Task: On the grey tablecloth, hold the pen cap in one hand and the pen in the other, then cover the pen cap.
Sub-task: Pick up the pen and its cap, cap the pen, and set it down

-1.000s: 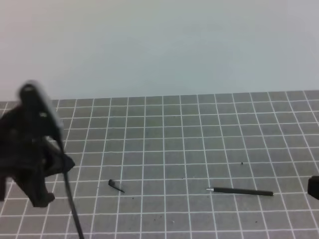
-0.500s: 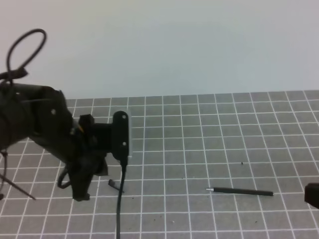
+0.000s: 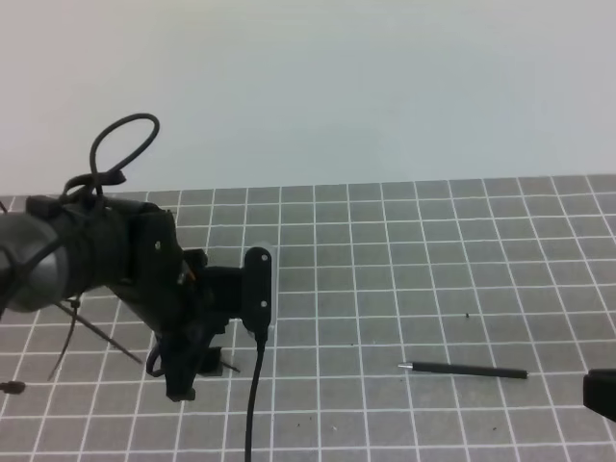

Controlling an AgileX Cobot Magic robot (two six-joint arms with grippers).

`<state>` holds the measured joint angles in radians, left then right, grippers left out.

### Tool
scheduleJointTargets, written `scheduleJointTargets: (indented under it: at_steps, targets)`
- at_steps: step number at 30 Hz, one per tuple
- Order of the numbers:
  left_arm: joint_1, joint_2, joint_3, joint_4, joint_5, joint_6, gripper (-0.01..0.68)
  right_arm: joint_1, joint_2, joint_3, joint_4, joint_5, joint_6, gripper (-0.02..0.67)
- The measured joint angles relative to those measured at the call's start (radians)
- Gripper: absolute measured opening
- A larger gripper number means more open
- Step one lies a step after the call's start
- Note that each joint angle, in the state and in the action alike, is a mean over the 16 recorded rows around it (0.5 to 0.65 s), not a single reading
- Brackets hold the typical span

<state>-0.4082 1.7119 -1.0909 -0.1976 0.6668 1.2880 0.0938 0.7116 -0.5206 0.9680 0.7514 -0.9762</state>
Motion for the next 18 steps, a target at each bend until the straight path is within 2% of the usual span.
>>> scheduleJointTargets:
  at_steps: [12,15,18]
  targets:
    - [0.0,0.086,-0.002,0.046,-0.08,0.033,0.368,0.0,0.0,0.0,-0.013,0.017,0.0,-0.008]
    - [0.0,0.102,-0.002,0.051,-0.087,0.03,0.34,0.0,0.0,0.0,-0.017,0.02,0.0,-0.008]
    - [0.0,0.113,-0.002,0.054,-0.086,0.021,0.282,0.0,0.0,0.0,-0.021,0.021,0.0,-0.008]
